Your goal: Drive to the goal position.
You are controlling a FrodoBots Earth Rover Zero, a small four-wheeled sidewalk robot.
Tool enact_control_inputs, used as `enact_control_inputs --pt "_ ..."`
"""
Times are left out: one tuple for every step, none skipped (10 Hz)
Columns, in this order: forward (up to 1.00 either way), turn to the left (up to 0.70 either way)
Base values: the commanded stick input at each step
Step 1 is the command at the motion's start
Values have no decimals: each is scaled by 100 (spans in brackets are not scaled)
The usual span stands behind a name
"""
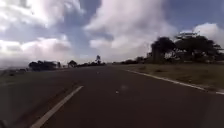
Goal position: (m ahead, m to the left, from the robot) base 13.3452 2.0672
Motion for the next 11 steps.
enact_control_inputs --pt "70 0" --pt "70 0" --pt "70 0" --pt "70 0" --pt "70 0" --pt "70 0" --pt "70 0" --pt "70 0" --pt "70 0" --pt "70 0" --pt "46 0"
